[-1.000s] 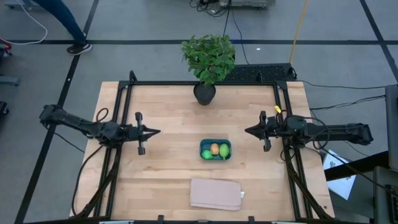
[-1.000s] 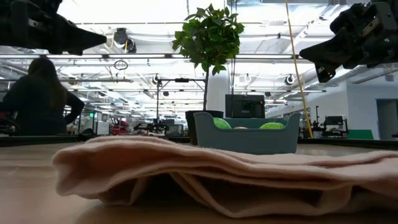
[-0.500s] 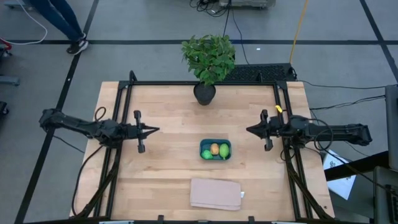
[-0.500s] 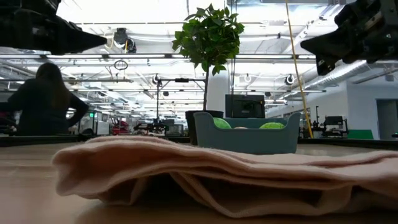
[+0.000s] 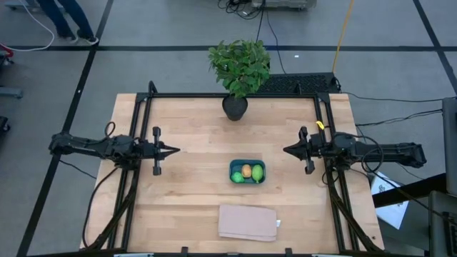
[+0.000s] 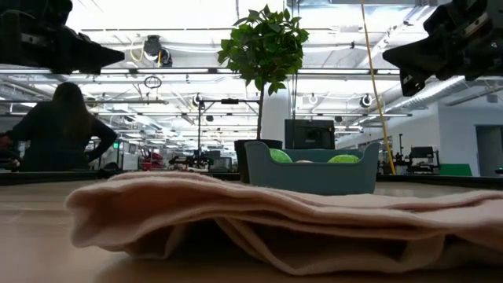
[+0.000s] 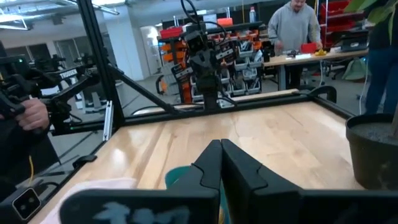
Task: Pick and placing Produce into tupperware
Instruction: Return to Home Position
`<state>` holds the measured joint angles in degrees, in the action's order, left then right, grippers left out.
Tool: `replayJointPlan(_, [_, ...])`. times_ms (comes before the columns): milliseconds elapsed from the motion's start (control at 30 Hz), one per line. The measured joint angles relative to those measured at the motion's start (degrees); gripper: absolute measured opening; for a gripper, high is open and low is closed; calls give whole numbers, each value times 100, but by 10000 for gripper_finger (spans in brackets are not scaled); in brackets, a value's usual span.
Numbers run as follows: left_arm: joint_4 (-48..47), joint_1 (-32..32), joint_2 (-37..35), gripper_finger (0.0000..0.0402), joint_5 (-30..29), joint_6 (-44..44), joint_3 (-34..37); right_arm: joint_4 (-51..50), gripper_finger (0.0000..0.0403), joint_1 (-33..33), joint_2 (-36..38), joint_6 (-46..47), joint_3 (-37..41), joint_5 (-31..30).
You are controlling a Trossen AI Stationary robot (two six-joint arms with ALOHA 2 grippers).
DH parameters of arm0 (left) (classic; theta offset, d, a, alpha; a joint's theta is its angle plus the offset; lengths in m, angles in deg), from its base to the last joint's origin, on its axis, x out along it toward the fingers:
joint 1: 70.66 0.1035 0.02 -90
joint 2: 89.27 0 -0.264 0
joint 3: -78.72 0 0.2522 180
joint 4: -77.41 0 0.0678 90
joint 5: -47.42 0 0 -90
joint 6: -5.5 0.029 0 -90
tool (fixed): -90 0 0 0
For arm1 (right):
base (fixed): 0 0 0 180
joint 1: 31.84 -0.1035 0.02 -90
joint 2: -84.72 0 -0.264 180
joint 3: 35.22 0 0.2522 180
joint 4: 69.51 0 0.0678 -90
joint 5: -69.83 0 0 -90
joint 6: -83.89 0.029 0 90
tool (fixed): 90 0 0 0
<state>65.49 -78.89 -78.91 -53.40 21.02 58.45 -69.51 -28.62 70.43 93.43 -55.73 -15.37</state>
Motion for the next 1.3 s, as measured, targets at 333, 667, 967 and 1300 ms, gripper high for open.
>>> replayJointPlan(333, [-574, -3, -243, 0, 416, 48, 0, -206, 0, 0, 42, 0, 0, 0])
replayJointPlan(667, [-776, -4, -763, 0, 458, 94, 0, -354, 0, 0, 230, 6, 0, 0])
replayJointPlan(967, [-786, -4, -932, 0, 465, 86, 0, -391, 0, 0, 342, 23, 0, -7])
replayJointPlan(1300, [-677, -4, -934, 0, 526, 141, 0, -387, 0, 0, 372, 25, 0, -17])
